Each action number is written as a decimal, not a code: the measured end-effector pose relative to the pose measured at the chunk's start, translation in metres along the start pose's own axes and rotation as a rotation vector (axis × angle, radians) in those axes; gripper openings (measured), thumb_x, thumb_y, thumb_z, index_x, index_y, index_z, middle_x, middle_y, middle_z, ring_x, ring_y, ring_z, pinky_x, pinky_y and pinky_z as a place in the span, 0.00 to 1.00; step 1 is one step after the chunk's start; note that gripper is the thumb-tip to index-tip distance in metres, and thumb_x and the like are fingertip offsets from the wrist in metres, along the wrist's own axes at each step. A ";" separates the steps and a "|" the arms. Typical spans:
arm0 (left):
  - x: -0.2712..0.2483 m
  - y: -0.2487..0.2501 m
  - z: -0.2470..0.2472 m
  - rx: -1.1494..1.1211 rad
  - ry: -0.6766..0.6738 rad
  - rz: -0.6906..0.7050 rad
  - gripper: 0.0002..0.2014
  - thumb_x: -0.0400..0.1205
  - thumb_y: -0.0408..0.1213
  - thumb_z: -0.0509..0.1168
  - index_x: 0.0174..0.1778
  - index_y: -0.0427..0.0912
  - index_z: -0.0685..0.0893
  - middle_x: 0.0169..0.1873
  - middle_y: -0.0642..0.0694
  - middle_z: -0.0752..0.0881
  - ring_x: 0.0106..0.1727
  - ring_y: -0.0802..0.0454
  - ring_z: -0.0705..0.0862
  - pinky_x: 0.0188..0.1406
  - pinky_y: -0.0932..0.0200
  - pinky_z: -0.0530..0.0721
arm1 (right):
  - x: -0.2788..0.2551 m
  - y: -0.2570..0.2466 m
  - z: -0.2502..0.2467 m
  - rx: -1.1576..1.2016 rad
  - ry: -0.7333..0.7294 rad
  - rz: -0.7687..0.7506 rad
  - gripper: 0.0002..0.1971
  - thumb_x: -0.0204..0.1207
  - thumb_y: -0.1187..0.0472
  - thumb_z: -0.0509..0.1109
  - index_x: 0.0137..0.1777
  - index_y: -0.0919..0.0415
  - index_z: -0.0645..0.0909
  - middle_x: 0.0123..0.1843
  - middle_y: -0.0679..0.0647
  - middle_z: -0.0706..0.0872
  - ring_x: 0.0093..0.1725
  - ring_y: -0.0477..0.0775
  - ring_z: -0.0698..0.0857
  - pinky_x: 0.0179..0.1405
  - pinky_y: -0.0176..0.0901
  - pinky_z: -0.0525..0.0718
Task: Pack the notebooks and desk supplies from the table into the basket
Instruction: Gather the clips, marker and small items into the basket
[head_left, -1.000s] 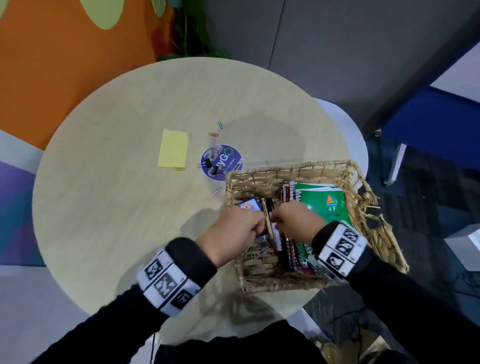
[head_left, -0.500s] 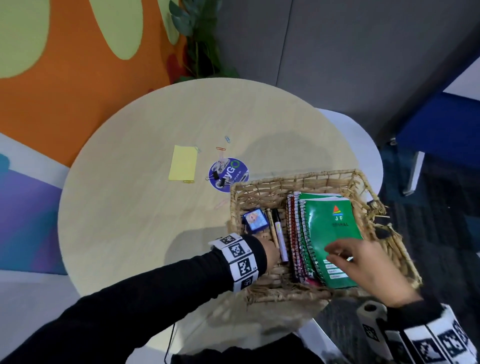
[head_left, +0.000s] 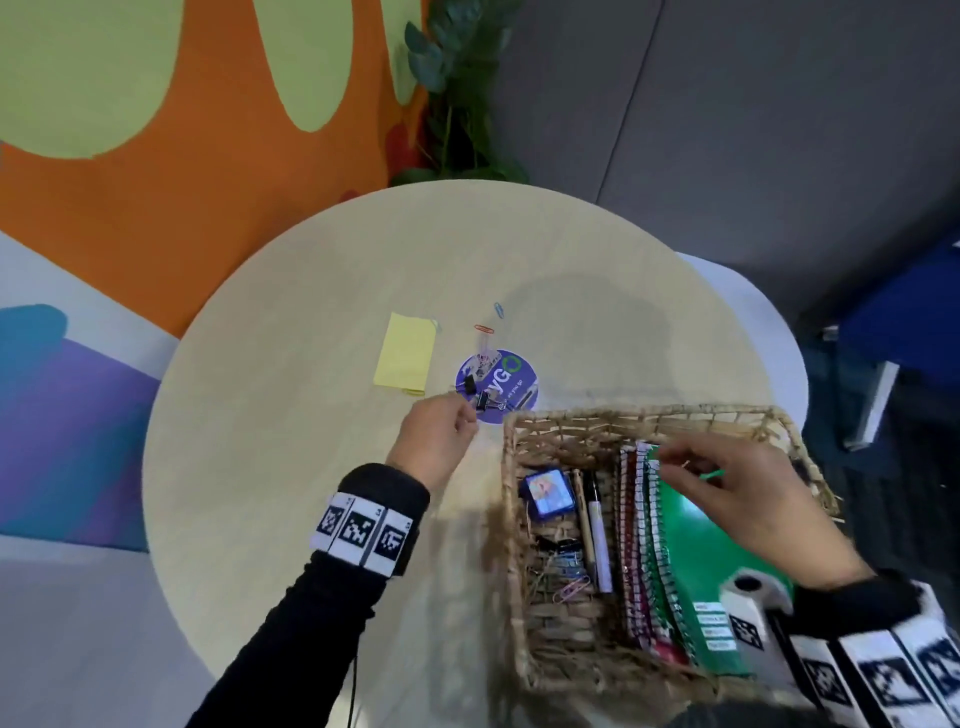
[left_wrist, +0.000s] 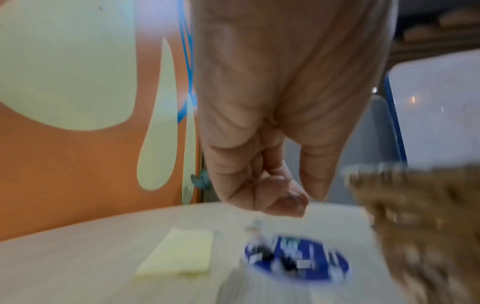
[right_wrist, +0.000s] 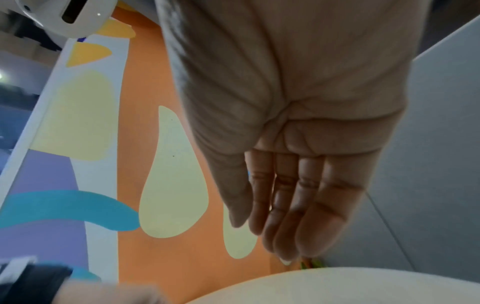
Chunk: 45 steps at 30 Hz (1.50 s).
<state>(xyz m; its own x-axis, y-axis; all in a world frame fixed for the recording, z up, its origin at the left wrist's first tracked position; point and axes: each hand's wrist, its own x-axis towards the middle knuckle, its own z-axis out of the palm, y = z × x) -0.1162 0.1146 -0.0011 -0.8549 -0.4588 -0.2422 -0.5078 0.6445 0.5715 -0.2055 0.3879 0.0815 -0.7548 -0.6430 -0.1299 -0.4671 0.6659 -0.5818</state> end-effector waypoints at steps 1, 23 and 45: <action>0.007 -0.008 0.009 0.023 -0.042 -0.037 0.07 0.79 0.35 0.63 0.45 0.38 0.85 0.47 0.42 0.89 0.49 0.43 0.86 0.49 0.55 0.80 | 0.015 -0.007 -0.002 -0.027 0.004 -0.025 0.05 0.72 0.60 0.76 0.46 0.50 0.88 0.37 0.38 0.88 0.46 0.34 0.85 0.41 0.15 0.78; 0.025 -0.039 0.051 -0.131 -0.067 -0.093 0.03 0.80 0.35 0.64 0.44 0.39 0.79 0.45 0.43 0.82 0.46 0.47 0.82 0.42 0.59 0.76 | 0.254 -0.079 0.126 -0.787 -0.812 -0.446 0.21 0.71 0.45 0.71 0.48 0.65 0.82 0.40 0.56 0.85 0.44 0.61 0.85 0.42 0.49 0.83; -0.031 -0.004 0.002 -0.189 0.119 0.164 0.01 0.77 0.38 0.70 0.42 0.47 0.86 0.34 0.52 0.84 0.31 0.61 0.78 0.38 0.80 0.71 | 0.125 -0.077 0.038 -0.496 -0.618 -0.299 0.12 0.64 0.54 0.75 0.41 0.59 0.79 0.39 0.54 0.87 0.35 0.55 0.78 0.37 0.46 0.79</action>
<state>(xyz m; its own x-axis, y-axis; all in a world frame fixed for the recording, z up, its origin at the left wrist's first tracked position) -0.0881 0.1272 0.0029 -0.8998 -0.4337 -0.0471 -0.3256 0.5957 0.7343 -0.2465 0.2414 0.0792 -0.2476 -0.8134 -0.5264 -0.8639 0.4313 -0.2601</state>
